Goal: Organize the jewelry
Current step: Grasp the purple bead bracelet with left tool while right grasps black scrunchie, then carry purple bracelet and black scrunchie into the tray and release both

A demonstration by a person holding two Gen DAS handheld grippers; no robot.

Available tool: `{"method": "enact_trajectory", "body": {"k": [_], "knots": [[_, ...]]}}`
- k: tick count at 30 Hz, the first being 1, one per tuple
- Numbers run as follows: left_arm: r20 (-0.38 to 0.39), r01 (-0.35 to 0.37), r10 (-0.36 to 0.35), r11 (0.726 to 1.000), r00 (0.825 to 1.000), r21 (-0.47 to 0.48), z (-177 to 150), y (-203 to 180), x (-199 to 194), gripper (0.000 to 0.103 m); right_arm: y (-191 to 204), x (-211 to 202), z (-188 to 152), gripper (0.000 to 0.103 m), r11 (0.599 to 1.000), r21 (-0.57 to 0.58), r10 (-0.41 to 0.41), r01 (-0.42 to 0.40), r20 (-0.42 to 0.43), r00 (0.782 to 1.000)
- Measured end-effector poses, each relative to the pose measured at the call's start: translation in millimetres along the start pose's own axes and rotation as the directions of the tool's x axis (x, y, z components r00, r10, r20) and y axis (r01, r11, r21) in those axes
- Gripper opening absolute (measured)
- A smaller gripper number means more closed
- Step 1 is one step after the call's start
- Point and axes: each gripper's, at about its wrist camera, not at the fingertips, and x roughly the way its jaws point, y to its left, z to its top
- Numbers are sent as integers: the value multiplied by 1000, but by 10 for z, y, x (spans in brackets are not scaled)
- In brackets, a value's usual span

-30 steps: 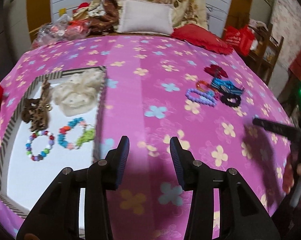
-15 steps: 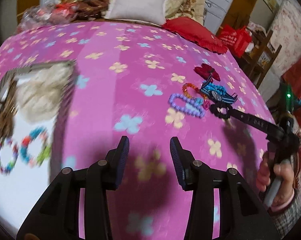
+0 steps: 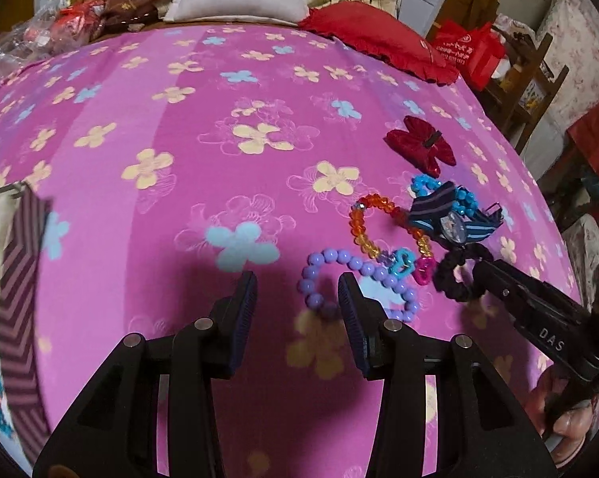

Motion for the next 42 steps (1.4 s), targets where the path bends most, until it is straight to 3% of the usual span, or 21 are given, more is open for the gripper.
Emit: {"method": "enact_trajectory", "body": {"k": [12, 18, 20, 21, 22, 26, 31, 42], "knots": [[32, -55, 51, 990, 998, 131, 14, -184, 134, 41, 94, 53, -2, 43, 997, -46, -60, 61, 31, 998], [48, -80, 71, 972, 996, 222, -37, -364, 180, 41, 138, 82, 6, 42, 994, -67, -88, 91, 43, 995], [44, -75, 66, 968, 997, 239, -45, -413, 185, 30, 150, 88, 4, 33, 991, -76, -106, 110, 46, 993], [39, -65, 57, 969, 998, 240, -46, -432, 182, 12, 156, 90, 5, 20, 990, -80, -109, 113, 46, 993], [26, -51, 46, 971, 999, 235, -45, -441, 179, 8, 156, 91, 7, 8, 990, -82, -115, 118, 44, 992], [17, -37, 35, 977, 999, 209, -101, -474, 127, 8, 107, 49, 11, 5, 996, -51, -77, 78, 20, 997], [56, -8, 0, 989, 998, 147, -171, -408, -171, 8, 144, -178, 1, 5, 998, -38, -43, 45, 46, 998], [193, 53, -56, 998, 980, 22, -439, 78, -1377, 8, 655, -848, -23, 5, 993, -102, 73, -64, 90, 993]]}}
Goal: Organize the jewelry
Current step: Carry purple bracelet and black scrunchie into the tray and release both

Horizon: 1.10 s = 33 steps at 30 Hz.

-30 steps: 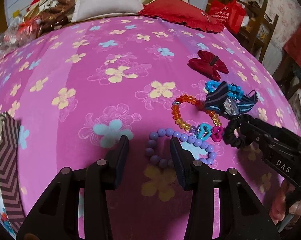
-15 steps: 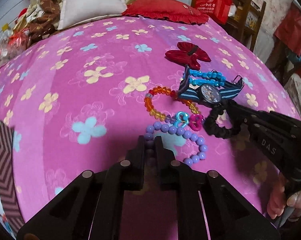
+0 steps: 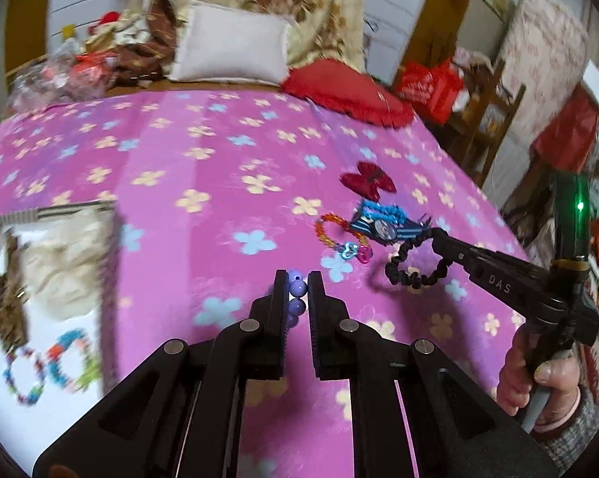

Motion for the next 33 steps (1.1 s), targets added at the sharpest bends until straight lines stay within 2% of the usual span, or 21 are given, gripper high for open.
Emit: {"method": "enact_trajectory", "body": {"k": [4, 7, 14, 17, 22, 27, 29, 33], "knots": [[29, -21, 23, 997, 999, -69, -98, 337, -333, 8, 365, -127, 14, 5, 998, -43, 36, -35, 4, 999], [37, -61, 67, 990, 997, -129, -207, 661, -530, 8, 687, -167, 2, 5, 994, -87, 63, -63, 1, 998], [8, -133, 140, 954, 990, -270, -465, 1387, -805, 8, 1523, -129, -151, 5, 966, -209, 146, -153, -49, 988], [-2, -162, 170, 935, 985, -316, -552, 1622, -893, 8, 1918, -83, -240, 5, 944, -247, 202, -218, -90, 975], [-30, -272, 279, 896, 960, -352, -686, 1927, -958, 8, 2534, 59, -445, 5, 897, -306, 274, -319, -183, 944], [-98, -304, 289, 863, 952, -404, -819, 2251, -903, 8, 3038, 274, -816, 5, 849, -361, 292, -385, -288, 912], [-120, -328, 307, 846, 944, -420, -871, 2367, -891, 8, 3143, 332, -933, 5, 839, -376, 285, -393, -312, 906], [-154, -326, 288, 826, 945, -459, -934, 2531, -884, 8, 3258, 467, -1104, 5, 834, -382, 265, -399, -358, 896]]}}
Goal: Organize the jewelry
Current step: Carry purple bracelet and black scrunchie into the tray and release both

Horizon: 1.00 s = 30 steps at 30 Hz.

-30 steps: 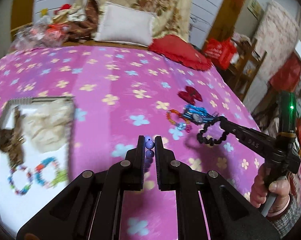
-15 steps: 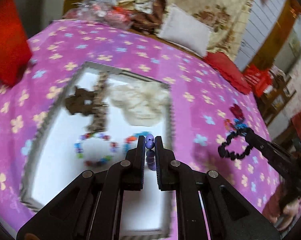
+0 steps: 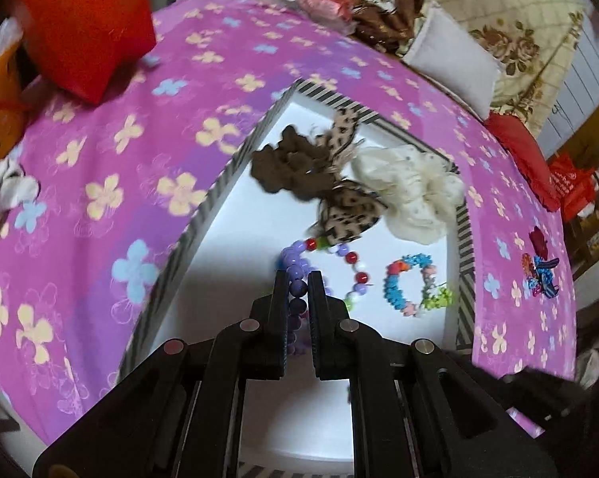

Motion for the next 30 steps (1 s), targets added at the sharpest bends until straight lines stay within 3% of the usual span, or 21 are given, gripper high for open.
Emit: {"method": "enact_trajectory", "body": {"k": [5, 10, 14, 18, 20, 21, 22, 30], "knots": [[30, -149, 150, 989, 988, -15, 10, 118, -3, 8, 28, 108, -31, 5, 1000, -3, -17, 17, -23, 1000], [44, -215, 216, 976, 975, -44, 22, 221, -6, 8, 61, 150, -70, 5, 1000, -6, -16, 16, -41, 999], [50, -200, 202, 979, 978, -52, 36, 231, -19, 8, 85, 155, -91, 5, 1000, -11, -24, 24, -53, 998], [70, -180, 182, 983, 981, -38, 34, 166, -67, 19, 109, 131, -104, 12, 999, -26, -34, 33, -49, 998], [82, -168, 170, 985, 982, -36, 36, 141, -91, 25, 128, 99, -113, 29, 999, -37, -39, 37, -37, 999], [86, -161, 163, 986, 983, -39, 36, 136, -105, 29, 135, 77, -117, 43, 998, -39, -42, 41, -25, 999], [90, -155, 158, 987, 983, -44, 40, 140, -115, 34, 139, 43, -122, 46, 998, -40, -47, 47, -7, 999], [96, -114, 125, 987, 988, -114, 65, 241, -150, 36, 103, -118, -179, 46, 997, -38, -63, 64, 28, 998]]}}
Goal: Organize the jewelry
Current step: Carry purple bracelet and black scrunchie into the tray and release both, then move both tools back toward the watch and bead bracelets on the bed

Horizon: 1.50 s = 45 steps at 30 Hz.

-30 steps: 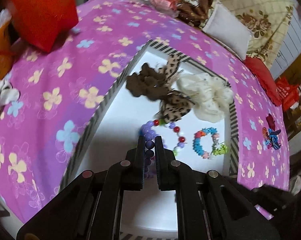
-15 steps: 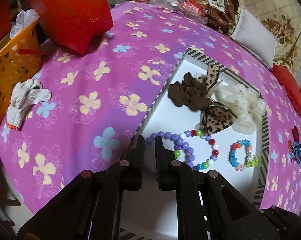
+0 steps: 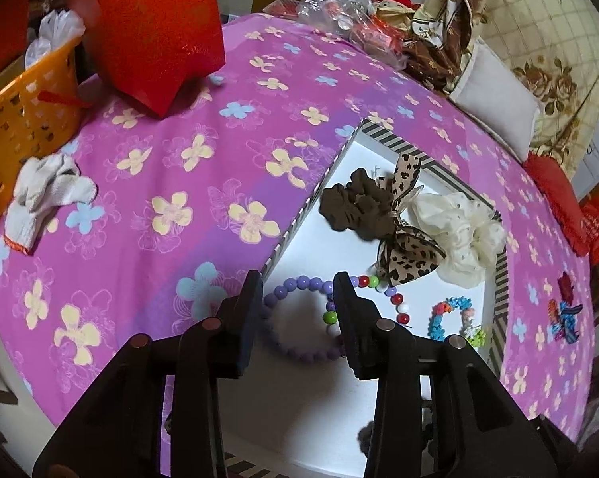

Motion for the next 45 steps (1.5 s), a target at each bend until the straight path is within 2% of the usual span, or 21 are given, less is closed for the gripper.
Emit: {"method": "enact_trajectory", "body": {"k": [5, 12, 18, 23, 27, 31, 33, 36, 38, 41, 43, 45], "knots": [[-10, 35, -35, 999, 999, -4, -6, -42, -11, 36, -216, -164, -80, 46, 997, 79, 19, -22, 36, 999], [-19, 59, -58, 998, 998, 38, -65, -250, -8, 36, -665, -373, -247, 46, 985, 168, -42, 31, 64, 997], [10, 45, -47, 983, 999, 179, -283, -711, -70, 36, -1223, -536, -449, 46, 959, 270, -108, 88, 63, 992], [35, 40, -56, 936, 998, 351, -603, -1265, -162, 36, -1643, -686, -645, 46, 928, 355, -150, 117, 69, 986], [25, 45, -62, 897, 998, 439, -837, -1586, -190, 36, -1875, -807, -804, 46, 907, 401, -176, 131, 77, 981], [-58, 105, -88, 878, 994, 467, -1054, -1860, -184, 36, -2129, -923, -981, 46, 884, 443, -210, 151, 86, 974], [-132, 172, -126, 878, 983, 446, -1183, -2016, -182, 36, -2280, -964, -1065, 46, 869, 468, -226, 164, 79, 971], [-194, 232, -160, 868, 968, 439, -1379, -2242, -179, 39, -2550, -1034, -1172, 46, 838, 511, -257, 190, 64, 964], [-206, 247, -165, 842, 964, 479, -1554, -2436, -171, 43, -2738, -1085, -1203, 46, 818, 532, -293, 220, 55, 955], [-181, 257, -186, 785, 966, 564, -1772, -2600, -192, 43, -3041, -1188, -1183, 46, 788, 548, -361, 281, 41, 932], [-165, 269, -213, 761, 963, 590, -1851, -2595, -203, 43, -3220, -1229, -1114, 46, 774, 552, -395, 312, 35, 918], [-159, 281, -233, 754, 959, 594, -1863, -2560, -196, 43, -3430, -1277, -992, 46, 753, 552, -446, 358, 30, 894]]}}
